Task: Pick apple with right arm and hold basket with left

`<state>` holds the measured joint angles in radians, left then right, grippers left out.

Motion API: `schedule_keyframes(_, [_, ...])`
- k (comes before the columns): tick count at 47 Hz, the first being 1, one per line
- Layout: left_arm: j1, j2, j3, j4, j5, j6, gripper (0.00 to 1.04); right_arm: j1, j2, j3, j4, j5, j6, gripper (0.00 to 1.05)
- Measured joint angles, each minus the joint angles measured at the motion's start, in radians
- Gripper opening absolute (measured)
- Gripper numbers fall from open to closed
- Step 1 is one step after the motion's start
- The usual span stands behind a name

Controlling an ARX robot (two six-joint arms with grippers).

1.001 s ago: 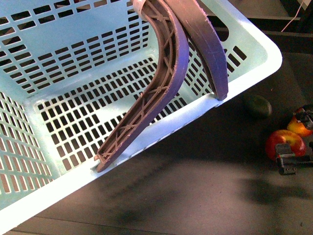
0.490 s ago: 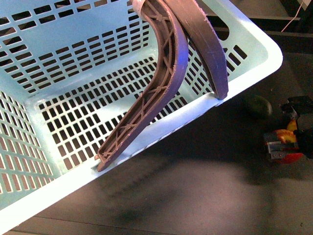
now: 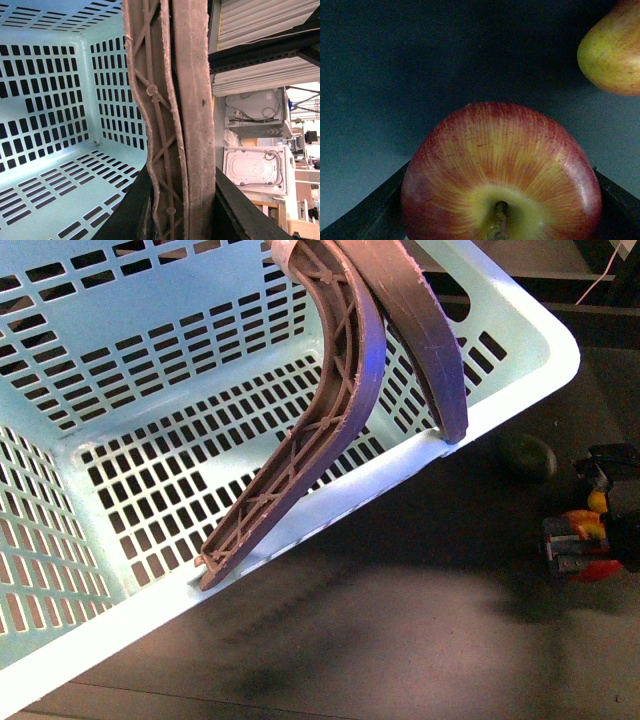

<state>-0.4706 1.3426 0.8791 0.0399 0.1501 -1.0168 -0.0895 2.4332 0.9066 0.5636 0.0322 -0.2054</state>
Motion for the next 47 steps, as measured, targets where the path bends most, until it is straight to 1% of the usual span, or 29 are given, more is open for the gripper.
schedule_keyframes(5, [0.0,0.0,0.0,0.0,0.0,0.0,0.21,0.009,-0.145,-0.128,0.068,-0.069,0.015,0.82])
schedule_keyframes(11, [0.0,0.0,0.0,0.0,0.003,0.0,0.21,0.024,-0.37,-0.233,0.108,-0.071,0.043,0.82])
schedule_keyframes(19, [0.0,0.0,0.0,0.0,0.002,0.0,0.21,0.042,-0.705,-0.314,0.044,-0.08,0.108,0.82])
schedule_keyframes(24, [0.0,0.0,0.0,0.0,0.0,0.0,0.21,0.087,-0.953,-0.326,-0.014,-0.074,0.153,0.82])
schedule_keyframes(27, [0.0,0.0,0.0,0.0,0.002,0.0,0.21,0.141,-1.091,-0.321,-0.049,-0.074,0.177,0.82])
schedule_keyframes(29, [0.0,0.0,0.0,0.0,0.003,-0.001,0.21,0.165,-1.13,-0.318,-0.06,-0.074,0.188,0.82])
schedule_keyframes(31, [0.0,0.0,0.0,0.0,0.003,0.0,0.21,0.208,-1.175,-0.312,-0.074,-0.068,0.197,0.82])
schedule_keyframes(37, [0.0,0.0,0.0,0.0,0.0,0.0,0.21,0.291,-1.215,-0.309,-0.09,-0.036,0.214,0.82])
schedule_keyframes(40, [0.0,0.0,0.0,0.0,-0.001,0.0,0.21,0.35,-1.218,-0.309,-0.092,-0.017,0.224,0.82])
schedule_keyframes(43, [0.0,0.0,0.0,0.0,0.0,0.0,0.21,0.432,-1.21,-0.309,-0.084,0.01,0.24,0.82])
schedule_keyframes(47, [0.0,0.0,0.0,0.0,0.003,-0.001,0.21,0.509,-1.182,-0.309,-0.059,0.057,0.238,0.82])
